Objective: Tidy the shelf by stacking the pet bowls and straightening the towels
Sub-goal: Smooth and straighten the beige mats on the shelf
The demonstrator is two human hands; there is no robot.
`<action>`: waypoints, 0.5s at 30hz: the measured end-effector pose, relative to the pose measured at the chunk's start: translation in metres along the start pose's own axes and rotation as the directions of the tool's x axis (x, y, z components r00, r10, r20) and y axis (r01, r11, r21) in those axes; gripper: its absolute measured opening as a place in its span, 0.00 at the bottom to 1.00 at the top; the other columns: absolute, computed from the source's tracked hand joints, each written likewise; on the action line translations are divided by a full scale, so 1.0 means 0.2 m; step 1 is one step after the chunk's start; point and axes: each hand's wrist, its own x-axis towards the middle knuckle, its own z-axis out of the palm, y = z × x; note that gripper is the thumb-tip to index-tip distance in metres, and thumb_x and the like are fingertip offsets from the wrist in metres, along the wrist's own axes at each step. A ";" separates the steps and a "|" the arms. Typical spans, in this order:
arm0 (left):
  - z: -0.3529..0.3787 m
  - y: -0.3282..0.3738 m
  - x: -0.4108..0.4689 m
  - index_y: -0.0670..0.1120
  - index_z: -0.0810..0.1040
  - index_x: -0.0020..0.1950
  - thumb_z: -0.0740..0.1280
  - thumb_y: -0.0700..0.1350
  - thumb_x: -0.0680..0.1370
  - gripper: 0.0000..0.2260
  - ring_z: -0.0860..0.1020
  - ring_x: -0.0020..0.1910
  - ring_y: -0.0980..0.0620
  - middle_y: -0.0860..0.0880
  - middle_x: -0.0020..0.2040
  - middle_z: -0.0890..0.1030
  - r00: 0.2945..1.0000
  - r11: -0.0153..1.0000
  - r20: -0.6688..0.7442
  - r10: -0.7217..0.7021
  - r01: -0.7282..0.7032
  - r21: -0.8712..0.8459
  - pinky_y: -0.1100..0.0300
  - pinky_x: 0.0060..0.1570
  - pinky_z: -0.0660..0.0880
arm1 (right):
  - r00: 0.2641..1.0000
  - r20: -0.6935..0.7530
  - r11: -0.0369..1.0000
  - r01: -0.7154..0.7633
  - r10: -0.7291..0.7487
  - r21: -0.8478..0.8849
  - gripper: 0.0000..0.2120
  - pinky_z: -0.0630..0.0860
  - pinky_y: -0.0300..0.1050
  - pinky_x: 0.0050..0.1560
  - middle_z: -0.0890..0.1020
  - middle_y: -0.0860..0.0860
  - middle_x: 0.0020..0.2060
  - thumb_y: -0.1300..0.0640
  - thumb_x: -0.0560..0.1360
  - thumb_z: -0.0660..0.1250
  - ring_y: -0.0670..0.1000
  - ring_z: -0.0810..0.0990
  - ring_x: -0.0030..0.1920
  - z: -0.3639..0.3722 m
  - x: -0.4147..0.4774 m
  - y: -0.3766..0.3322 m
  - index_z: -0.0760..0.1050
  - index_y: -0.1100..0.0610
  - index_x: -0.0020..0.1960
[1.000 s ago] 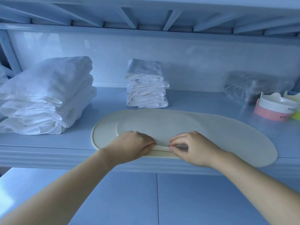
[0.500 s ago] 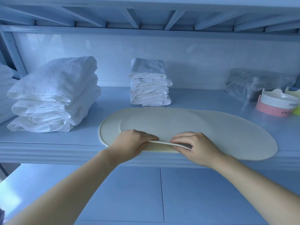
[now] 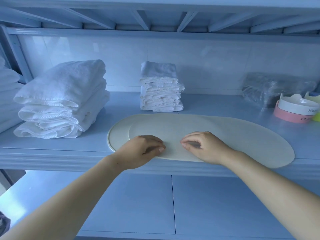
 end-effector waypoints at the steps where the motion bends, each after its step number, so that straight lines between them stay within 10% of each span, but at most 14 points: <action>1: 0.01 -0.01 0.01 0.52 0.78 0.61 0.59 0.50 0.80 0.13 0.71 0.61 0.61 0.54 0.64 0.74 0.999 0.999 0.016 -0.041 0.041 0.015 0.75 0.57 0.61 | 1.000 0.009 1.000 -0.007 0.007 -0.018 0.10 0.72 0.39 0.57 0.81 0.44 0.52 0.51 0.76 0.64 0.42 0.77 0.54 0.01 0.02 0.00 0.80 0.52 0.53; 10: 0.02 -0.09 0.07 0.60 0.65 0.70 0.58 0.53 0.79 0.19 0.59 0.71 0.59 0.57 0.73 0.61 0.972 0.980 0.139 -0.192 0.182 0.080 0.67 0.67 0.54 | 0.962 0.242 0.987 -0.096 0.126 -0.130 0.22 0.45 0.50 0.74 0.55 0.45 0.75 0.43 0.79 0.53 0.44 0.51 0.75 0.08 0.12 -0.05 0.61 0.43 0.72; 15: -0.03 -0.14 0.00 0.62 0.68 0.67 0.58 0.57 0.78 0.17 0.63 0.68 0.63 0.60 0.70 0.64 0.977 0.984 0.131 -0.170 0.161 0.078 0.69 0.65 0.57 | 0.991 0.093 0.995 -0.100 0.098 0.023 0.16 0.56 0.33 0.67 0.67 0.44 0.70 0.49 0.77 0.62 0.42 0.63 0.70 0.09 0.09 -0.03 0.73 0.46 0.64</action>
